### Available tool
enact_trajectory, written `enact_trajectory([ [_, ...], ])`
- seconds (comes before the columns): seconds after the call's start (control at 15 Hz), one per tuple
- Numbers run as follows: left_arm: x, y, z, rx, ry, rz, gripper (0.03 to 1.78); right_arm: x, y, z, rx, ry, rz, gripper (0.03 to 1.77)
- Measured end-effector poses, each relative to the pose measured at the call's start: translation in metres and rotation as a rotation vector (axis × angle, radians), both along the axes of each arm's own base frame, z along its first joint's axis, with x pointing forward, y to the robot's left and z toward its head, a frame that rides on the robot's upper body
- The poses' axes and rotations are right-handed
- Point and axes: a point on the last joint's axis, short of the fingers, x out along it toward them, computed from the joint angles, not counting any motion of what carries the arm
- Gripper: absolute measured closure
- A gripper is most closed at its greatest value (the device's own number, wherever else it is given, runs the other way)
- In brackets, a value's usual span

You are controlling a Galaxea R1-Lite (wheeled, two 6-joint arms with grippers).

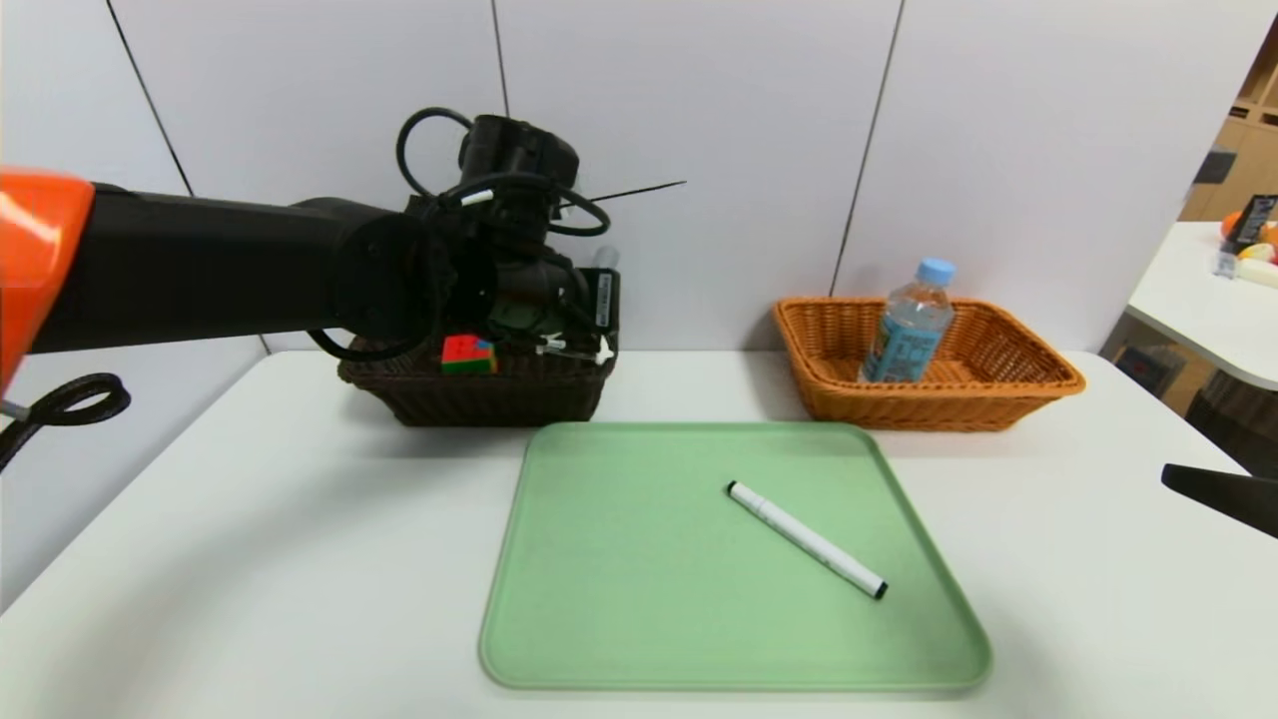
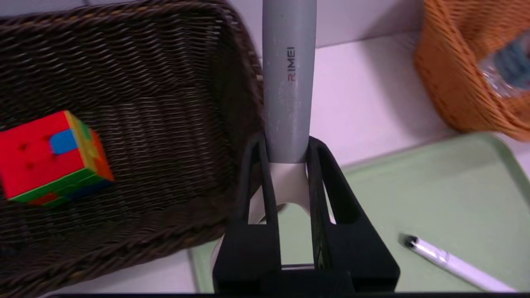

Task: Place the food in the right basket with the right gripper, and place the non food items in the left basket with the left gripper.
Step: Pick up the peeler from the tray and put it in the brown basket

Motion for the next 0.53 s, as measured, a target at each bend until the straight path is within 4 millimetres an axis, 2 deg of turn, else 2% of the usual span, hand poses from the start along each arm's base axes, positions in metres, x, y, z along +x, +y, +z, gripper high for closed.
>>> enact_trajectory([
  [0.2,0.019,0.018,-0.009,-0.007,0.021,0.074,1.56,0.001,0.0,-0.002,-0.001,0.009,0.001,0.1],
  [0.53,0.032,0.035,-0.017,-0.011,0.044,0.133,1.56,0.001,0.0,-0.009,-0.003,0.03,0.0,0.1],
])
